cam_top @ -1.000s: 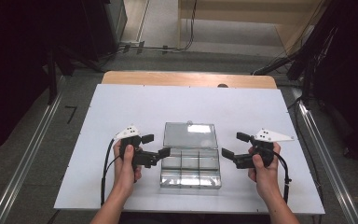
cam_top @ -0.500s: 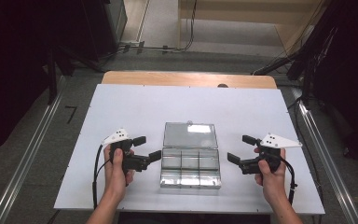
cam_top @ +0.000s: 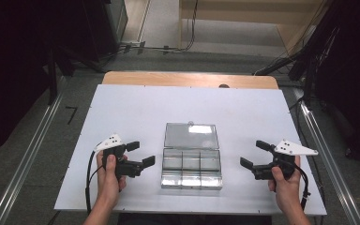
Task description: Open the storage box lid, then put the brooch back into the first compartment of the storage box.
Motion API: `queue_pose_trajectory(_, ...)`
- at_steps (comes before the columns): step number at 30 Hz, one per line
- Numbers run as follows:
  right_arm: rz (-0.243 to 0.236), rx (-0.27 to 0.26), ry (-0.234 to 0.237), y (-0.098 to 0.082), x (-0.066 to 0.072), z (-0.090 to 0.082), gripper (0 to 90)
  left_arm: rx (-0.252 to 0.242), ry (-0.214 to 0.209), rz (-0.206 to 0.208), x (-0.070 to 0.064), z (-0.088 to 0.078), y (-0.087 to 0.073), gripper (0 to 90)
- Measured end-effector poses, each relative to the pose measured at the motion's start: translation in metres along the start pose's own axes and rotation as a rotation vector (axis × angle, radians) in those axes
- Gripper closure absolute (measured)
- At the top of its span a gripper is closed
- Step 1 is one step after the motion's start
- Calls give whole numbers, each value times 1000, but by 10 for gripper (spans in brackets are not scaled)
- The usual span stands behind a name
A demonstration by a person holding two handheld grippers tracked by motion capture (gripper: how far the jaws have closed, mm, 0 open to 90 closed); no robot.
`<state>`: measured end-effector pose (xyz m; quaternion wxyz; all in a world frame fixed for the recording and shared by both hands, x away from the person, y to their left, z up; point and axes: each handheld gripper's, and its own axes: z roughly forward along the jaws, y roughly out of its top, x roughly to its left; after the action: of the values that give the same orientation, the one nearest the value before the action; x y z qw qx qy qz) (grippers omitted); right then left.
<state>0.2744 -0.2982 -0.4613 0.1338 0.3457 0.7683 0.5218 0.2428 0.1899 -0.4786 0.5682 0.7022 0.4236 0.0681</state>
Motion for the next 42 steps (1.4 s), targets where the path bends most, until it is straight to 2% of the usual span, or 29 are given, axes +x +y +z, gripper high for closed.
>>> queue_pose_trajectory(7, -9, 0, -29, -4, -3, -10, 0, 6, 12, -1, 3, -9, -5, 0)
queue_pose_trajectory(10, -12, 5, -30, -6, -4, -14, 0, 19, 31, 6, 4, -12, -7, 0)
queue_pose_trajectory(13, -15, 18, -51, -9, -5, -16, 24, 25, 41, 13, 4, -14, -9, 0)
queue_pose_trajectory(22, -19, 29, -65, -18, -7, -24, 25, 49, 46, 17, 8, -25, -18, 0)
queue_pose_trajectory(24, -19, 31, -70, -19, -8, -26, 25, 57, 64, 20, 9, -28, -20, 37)
queue_pose_trajectory(28, -19, 27, -80, -22, -11, -28, 25, 70, 69, 19, 11, -36, -25, 58)
queue_pose_trajectory(32, -21, 23, -80, -23, -13, -27, 25, 79, 107, 2, 15, -42, -29, 107)
queue_pose_trajectory(35, -23, 31, -84, -25, -14, -26, 25, 98, 115, -30, 19, -44, -31, 108)
queue_pose_trajectory(36, -22, 31, -86, -26, -15, -26, 25, 103, 135, -38, 20, -44, -32, 118)
queue_pose_trajectory(38, -17, 32, -85, -27, -16, -26, 25, 110, 191, -36, 19, -45, -32, 222)
queue_pose_trajectory(39, -19, 31, -85, -27, -16, -25, 26, 114, 204, -37, 19, -45, -32, 261)
queue_pose_trajectory(42, -15, 32, -87, -28, -18, -25, 27, 138, 210, -30, 19, -43, -34, 345)
